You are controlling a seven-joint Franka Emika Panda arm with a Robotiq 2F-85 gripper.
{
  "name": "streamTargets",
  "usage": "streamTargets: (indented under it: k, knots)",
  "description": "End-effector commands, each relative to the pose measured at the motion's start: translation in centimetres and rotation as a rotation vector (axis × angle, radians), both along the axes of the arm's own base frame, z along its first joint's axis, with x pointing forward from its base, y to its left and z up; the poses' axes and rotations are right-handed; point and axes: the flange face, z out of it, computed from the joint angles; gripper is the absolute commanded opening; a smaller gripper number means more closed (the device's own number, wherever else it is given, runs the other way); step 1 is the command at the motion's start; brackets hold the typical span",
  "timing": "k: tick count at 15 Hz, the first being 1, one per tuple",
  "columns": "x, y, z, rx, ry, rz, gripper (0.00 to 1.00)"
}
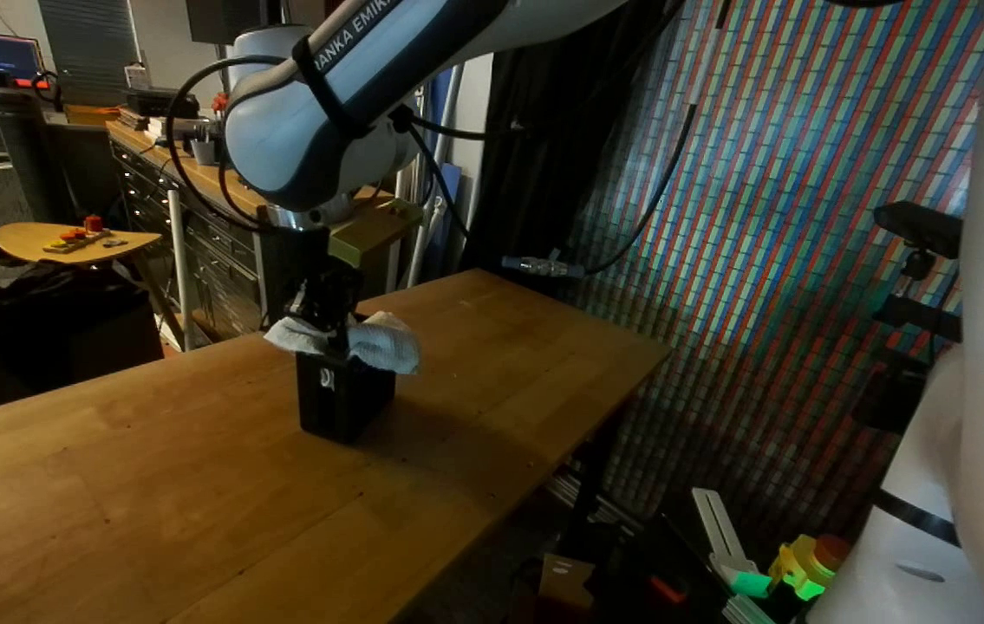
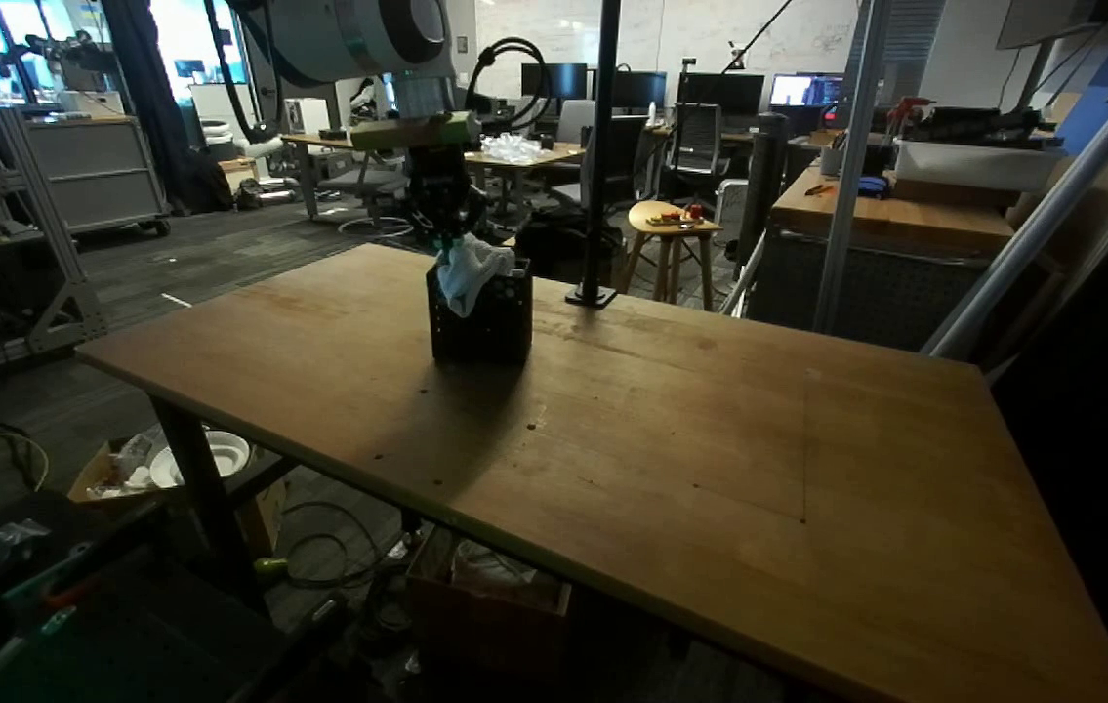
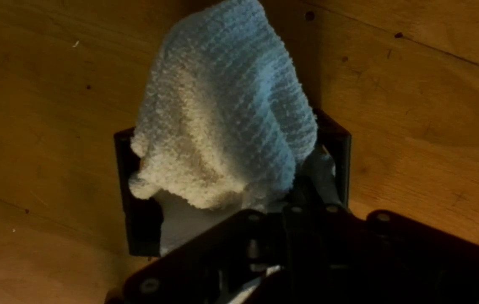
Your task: Put the towel deep inside the black object
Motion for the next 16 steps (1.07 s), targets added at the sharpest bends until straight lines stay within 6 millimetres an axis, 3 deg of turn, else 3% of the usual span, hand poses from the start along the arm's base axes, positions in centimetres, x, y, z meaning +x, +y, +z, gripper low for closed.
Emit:
streamTargets:
  k: [1,9,16]
  knots:
    - [0.6,-2.0,0.2,0.011,-0.021,0.008,0.01]
    - [1.8,-4.2,-4.0,0.068,-0.003,0.026,0.01]
    - [2.4,-4.5,-6.9,0.165,0.023,0.059,0.01]
